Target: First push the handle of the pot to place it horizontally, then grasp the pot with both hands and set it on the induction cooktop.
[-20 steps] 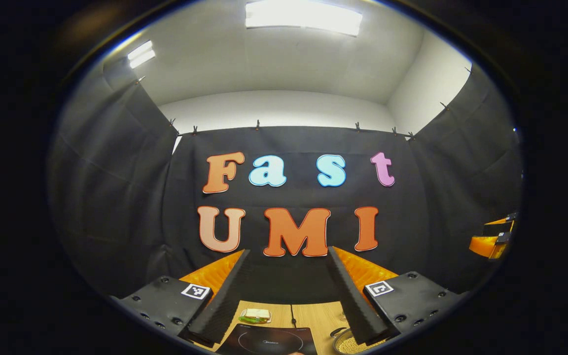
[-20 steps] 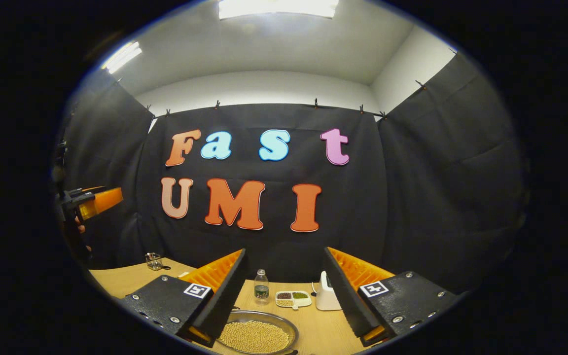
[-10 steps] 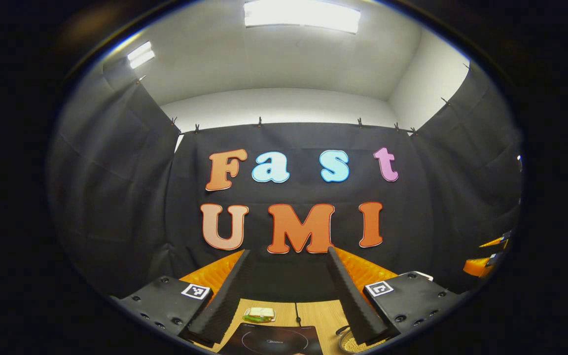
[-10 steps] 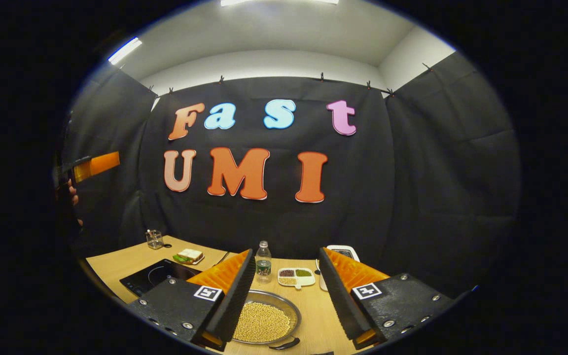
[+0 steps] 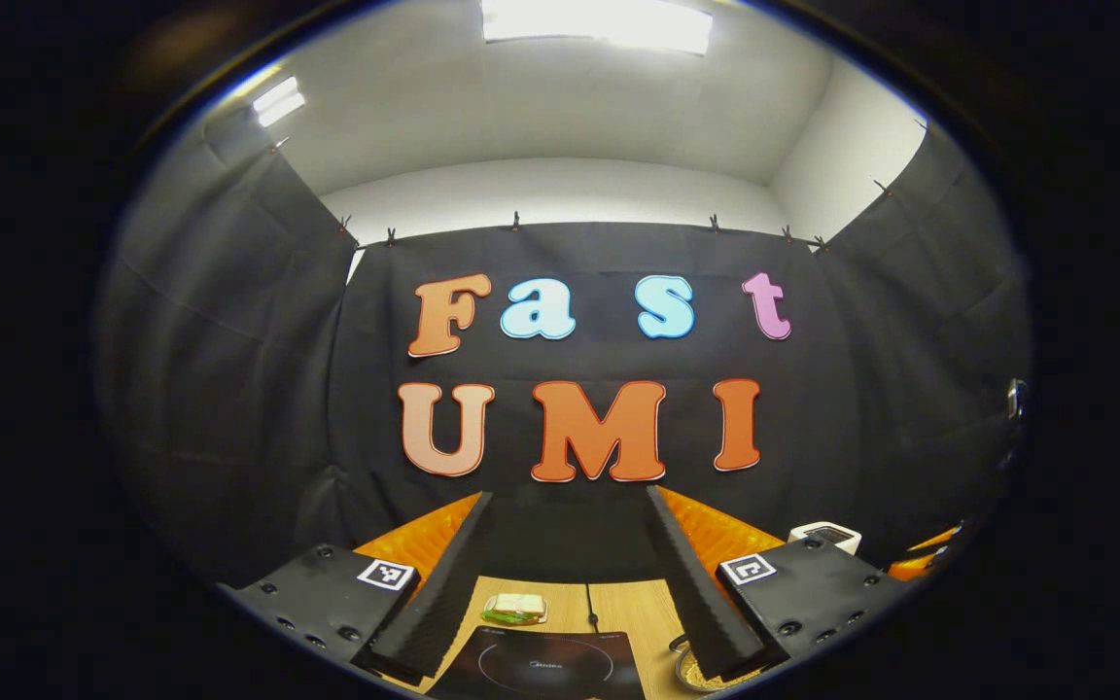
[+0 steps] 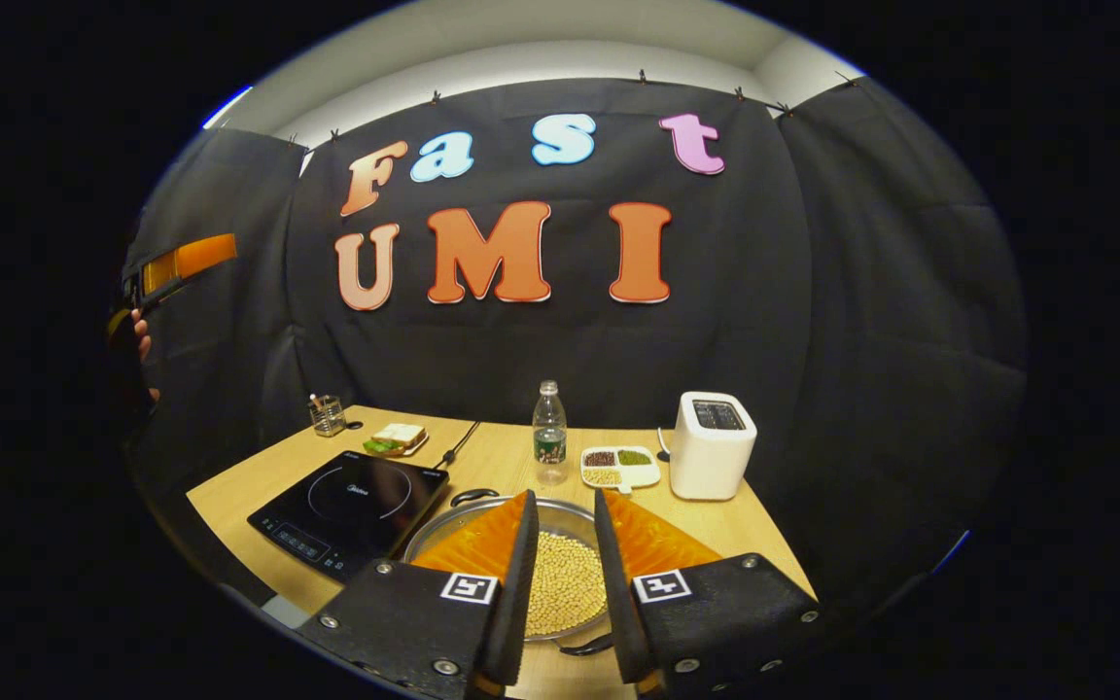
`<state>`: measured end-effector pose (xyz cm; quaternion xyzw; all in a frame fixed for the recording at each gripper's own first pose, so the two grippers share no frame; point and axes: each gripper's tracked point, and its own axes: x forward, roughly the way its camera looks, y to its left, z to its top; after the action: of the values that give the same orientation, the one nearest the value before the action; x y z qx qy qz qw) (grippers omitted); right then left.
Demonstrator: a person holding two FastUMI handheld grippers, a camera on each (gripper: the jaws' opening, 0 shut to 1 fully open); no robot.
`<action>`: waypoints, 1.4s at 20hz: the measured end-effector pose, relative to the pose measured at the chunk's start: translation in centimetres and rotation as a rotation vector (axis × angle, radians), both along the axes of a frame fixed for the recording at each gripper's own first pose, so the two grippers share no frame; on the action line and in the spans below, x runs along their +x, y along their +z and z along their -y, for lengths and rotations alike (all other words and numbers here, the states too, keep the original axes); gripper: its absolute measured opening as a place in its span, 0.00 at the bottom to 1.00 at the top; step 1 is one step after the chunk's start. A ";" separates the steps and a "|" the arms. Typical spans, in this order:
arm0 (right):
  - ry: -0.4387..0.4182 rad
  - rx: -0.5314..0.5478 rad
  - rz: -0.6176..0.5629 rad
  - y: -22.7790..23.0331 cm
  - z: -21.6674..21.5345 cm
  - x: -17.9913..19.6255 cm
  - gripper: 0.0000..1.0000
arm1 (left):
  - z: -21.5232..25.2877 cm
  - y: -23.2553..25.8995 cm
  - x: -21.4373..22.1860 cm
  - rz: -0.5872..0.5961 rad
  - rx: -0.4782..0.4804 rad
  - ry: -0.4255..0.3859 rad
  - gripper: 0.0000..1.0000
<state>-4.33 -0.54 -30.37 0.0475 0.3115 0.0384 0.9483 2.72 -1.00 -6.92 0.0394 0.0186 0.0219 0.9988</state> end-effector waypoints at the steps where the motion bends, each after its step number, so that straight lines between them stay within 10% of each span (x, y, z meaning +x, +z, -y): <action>1: 0.006 0.013 -0.037 -1.1 -0.3 -0.6 0.35 | 0.0 -0.2 0.1 -0.008 0.000 0.000 1.00; 10: 0.039 0.142 -0.295 -7.6 -2.5 -6.1 0.04 | -1.4 -1.5 0.6 -0.041 0.012 0.027 0.99; 19: 0.013 0.118 -0.498 -12.3 -2.7 -9.4 0.01 | -1.8 -2.5 1.1 -0.047 0.016 0.025 0.99; 28: -0.050 0.347 -0.782 -14.1 -5.5 -12.8 0.00 | -3.4 -3.9 1.2 -0.084 -0.019 0.043 0.99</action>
<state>-17.15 5.00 -44.45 0.2247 0.6354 0.0464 0.7374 3.90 2.43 -10.78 0.0306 0.0613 0.0414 0.9968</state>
